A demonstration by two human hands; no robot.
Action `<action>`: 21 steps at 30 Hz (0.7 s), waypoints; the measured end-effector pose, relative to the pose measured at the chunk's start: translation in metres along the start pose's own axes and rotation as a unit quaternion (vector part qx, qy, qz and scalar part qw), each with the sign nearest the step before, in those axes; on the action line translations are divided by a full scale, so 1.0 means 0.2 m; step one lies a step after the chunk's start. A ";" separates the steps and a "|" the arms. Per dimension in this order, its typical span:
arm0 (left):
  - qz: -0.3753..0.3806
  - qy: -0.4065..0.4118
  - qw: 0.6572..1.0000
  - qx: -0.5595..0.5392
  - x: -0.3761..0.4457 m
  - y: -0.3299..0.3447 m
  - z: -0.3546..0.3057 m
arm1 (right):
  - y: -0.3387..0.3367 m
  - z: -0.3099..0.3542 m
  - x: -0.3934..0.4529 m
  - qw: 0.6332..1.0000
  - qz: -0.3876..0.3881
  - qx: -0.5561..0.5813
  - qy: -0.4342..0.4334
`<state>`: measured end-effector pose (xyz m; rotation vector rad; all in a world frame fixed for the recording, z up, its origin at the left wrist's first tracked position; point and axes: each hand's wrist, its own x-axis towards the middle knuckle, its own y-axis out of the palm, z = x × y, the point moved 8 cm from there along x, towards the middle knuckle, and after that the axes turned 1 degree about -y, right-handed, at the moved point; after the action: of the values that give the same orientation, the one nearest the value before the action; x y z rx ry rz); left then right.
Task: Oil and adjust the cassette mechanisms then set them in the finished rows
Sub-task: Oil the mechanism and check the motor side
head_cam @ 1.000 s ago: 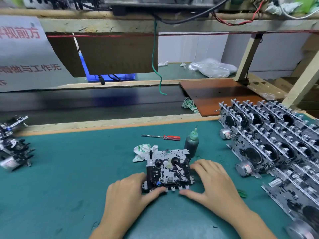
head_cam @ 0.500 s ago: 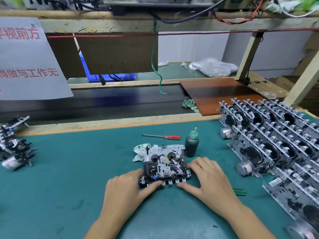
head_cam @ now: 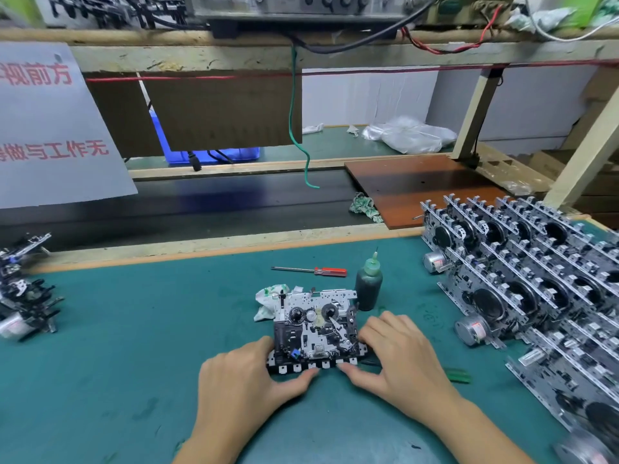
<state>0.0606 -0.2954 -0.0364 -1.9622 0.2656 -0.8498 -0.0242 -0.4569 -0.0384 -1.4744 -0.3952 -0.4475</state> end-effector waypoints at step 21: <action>0.021 0.146 0.989 -0.008 0.00 0.03 0.00 | 0.00 -0.02 -0.02 0.999 -0.001 0.052 -0.005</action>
<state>0.0618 -0.2988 -0.0417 -1.8370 0.4841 -1.1107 -0.0280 -0.4611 -0.0404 -1.3756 -0.4231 -0.4151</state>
